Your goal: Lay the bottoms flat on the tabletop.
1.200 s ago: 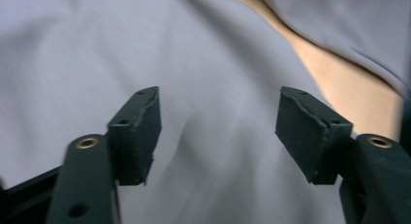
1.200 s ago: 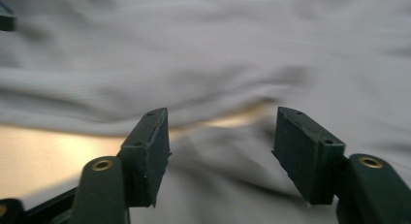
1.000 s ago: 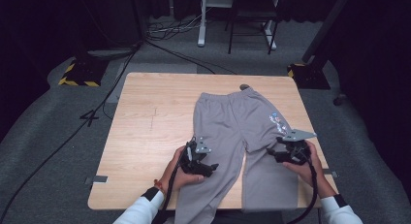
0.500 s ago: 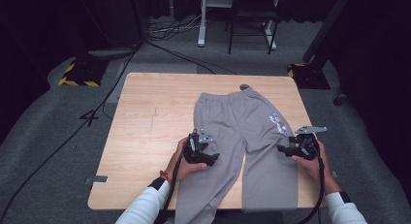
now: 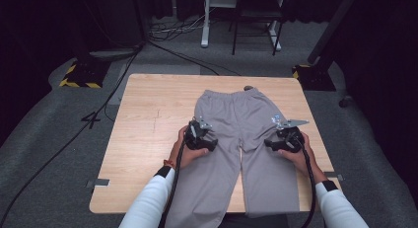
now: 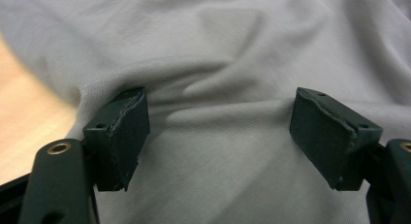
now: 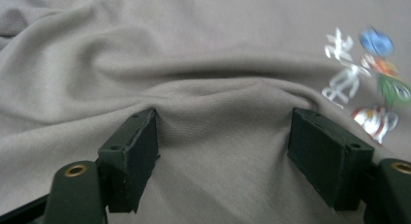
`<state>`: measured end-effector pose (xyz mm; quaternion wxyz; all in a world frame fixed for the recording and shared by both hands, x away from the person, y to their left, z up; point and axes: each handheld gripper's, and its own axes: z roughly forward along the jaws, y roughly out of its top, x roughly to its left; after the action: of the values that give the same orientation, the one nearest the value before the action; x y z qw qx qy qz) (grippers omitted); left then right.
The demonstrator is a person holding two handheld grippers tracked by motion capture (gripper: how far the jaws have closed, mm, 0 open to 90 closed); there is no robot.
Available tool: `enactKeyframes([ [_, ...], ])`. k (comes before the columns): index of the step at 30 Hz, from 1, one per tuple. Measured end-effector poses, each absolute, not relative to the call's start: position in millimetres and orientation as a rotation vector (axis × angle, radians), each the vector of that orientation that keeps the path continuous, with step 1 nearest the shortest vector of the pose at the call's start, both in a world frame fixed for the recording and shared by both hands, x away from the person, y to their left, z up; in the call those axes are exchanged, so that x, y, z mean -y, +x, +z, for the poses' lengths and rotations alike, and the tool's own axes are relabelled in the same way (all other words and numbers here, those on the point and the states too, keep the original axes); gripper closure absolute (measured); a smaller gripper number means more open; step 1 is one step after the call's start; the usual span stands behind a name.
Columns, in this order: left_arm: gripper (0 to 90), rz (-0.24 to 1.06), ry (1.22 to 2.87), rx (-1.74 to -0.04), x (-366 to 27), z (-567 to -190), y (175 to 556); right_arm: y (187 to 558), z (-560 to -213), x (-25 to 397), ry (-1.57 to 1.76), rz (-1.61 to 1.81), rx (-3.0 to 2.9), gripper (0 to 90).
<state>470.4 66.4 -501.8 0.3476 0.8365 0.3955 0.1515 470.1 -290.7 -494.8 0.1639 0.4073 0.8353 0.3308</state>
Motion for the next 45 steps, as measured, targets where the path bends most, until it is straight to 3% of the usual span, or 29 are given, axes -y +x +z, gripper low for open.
enactKeyframes([
  [13, 22.1, 0.451, 2.129, -1.159, -113.1, -500.7, 509.4, 525.1, -491.4, 235.5, 1.138, 0.867, -2.378, 24.5],
  [15, 21.7, 0.436, 2.139, -1.224, -115.4, -496.3, 506.5, 521.7, -487.2, 228.7, 1.103, 0.791, -2.376, 29.3],
  [20, 23.9, 0.320, 2.107, -1.068, -119.9, -480.5, 475.0, 492.3, -477.2, 225.8, 1.034, 0.848, -2.409, 30.6],
  [26, 22.8, 0.294, 2.209, -0.876, -105.8, -482.8, 417.7, 438.8, -482.2, 221.6, 0.898, 0.866, -2.516, 29.4],
  [31, 22.4, 0.265, 2.292, -0.802, -97.8, -497.6, 380.0, 407.3, -486.6, 225.4, 0.869, 0.863, -2.558, 28.5],
  [45, 20.9, 0.269, 2.280, -0.703, -115.2, -502.4, 307.0, 333.1, -490.5, 276.4, 0.915, 0.931, -2.584, 25.4],
])
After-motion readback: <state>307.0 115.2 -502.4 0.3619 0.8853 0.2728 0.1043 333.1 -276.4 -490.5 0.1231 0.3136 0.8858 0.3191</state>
